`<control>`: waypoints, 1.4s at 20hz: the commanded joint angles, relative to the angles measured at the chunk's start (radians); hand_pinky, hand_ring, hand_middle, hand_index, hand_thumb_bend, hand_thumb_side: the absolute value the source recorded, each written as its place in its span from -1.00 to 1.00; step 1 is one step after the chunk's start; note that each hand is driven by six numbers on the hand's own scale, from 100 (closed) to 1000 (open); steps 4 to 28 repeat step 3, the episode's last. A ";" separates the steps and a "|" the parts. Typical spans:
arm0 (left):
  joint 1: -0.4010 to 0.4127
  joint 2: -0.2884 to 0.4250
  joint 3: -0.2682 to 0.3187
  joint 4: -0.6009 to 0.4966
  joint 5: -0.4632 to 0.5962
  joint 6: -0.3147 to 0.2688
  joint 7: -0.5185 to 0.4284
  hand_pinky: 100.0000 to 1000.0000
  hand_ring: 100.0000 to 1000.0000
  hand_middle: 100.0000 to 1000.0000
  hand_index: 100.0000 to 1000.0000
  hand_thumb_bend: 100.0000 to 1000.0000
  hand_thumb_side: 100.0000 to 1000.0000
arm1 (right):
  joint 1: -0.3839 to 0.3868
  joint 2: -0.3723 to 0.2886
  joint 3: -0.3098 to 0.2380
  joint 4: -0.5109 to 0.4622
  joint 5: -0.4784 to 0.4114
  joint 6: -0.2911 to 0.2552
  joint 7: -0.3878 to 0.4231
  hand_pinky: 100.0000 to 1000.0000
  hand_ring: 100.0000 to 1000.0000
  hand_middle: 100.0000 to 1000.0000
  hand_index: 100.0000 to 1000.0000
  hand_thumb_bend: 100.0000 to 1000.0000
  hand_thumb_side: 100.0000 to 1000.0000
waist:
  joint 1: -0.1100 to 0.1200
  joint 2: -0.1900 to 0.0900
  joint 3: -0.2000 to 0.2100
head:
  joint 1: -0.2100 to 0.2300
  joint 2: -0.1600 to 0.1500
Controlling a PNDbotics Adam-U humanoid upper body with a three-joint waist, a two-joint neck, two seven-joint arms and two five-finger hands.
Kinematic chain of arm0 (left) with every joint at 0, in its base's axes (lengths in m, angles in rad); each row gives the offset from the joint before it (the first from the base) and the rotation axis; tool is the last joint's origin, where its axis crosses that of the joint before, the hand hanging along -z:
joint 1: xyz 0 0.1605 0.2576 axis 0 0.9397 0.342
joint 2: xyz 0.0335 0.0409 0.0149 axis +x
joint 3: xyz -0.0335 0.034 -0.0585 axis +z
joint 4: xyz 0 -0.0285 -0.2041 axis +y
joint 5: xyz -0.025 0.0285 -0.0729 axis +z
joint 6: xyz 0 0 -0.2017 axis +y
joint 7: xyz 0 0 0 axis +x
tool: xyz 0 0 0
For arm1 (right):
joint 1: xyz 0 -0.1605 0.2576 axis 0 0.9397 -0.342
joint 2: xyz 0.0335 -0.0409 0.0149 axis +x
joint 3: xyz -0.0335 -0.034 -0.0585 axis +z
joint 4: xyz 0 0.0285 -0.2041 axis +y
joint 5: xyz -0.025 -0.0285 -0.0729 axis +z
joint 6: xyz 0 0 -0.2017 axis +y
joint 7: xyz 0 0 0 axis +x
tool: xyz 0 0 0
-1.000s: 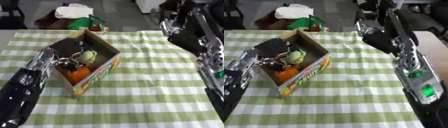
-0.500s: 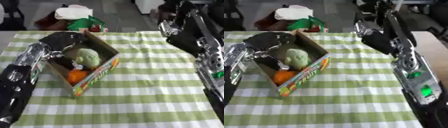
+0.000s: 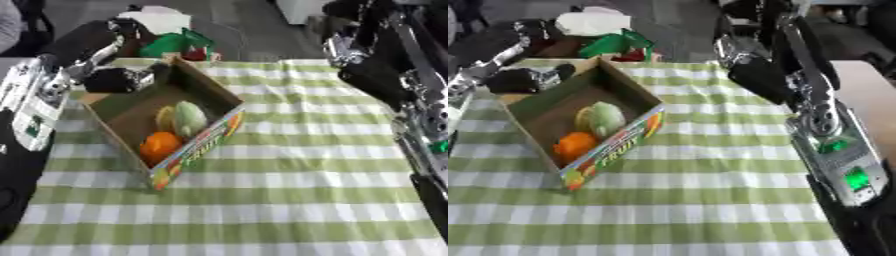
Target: Pick up objects on the table and place them in the box.
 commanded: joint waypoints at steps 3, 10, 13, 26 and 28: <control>0.022 0.063 0.038 -0.179 0.271 0.102 0.011 -0.07 0.50 0.43 0.61 -0.42 1.00 | -0.015 -0.020 -0.012 -0.019 -0.005 -0.002 -0.007 0.54 0.68 0.39 0.73 -1.00 -0.46 | -0.001 -0.026 0.008 | 0.021 0.020; 0.022 0.063 0.038 -0.179 0.271 0.102 0.011 -0.07 0.50 0.43 0.61 -0.42 1.00 | -0.015 -0.020 -0.012 -0.019 -0.005 -0.002 -0.007 0.54 0.68 0.39 0.73 -1.00 -0.46 | -0.001 -0.026 0.008 | 0.021 0.020; 0.022 0.063 0.038 -0.179 0.271 0.102 0.011 -0.07 0.50 0.43 0.61 -0.42 1.00 | -0.015 -0.020 -0.012 -0.019 -0.005 -0.002 -0.007 0.54 0.68 0.39 0.73 -1.00 -0.46 | -0.001 -0.026 0.008 | 0.021 0.020; 0.022 0.063 0.038 -0.179 0.271 0.102 0.011 -0.07 0.50 0.43 0.61 -0.42 1.00 | -0.015 -0.020 -0.012 -0.019 -0.005 -0.002 -0.007 0.54 0.68 0.39 0.73 -1.00 -0.46 | -0.001 -0.026 0.008 | 0.021 0.020; 0.022 0.063 0.038 -0.179 0.271 0.102 0.011 -0.07 0.50 0.43 0.61 -0.42 1.00 | -0.015 -0.020 -0.012 -0.019 -0.005 -0.002 -0.007 0.54 0.68 0.39 0.73 -1.00 -0.46 | -0.001 -0.026 0.008 | 0.021 0.020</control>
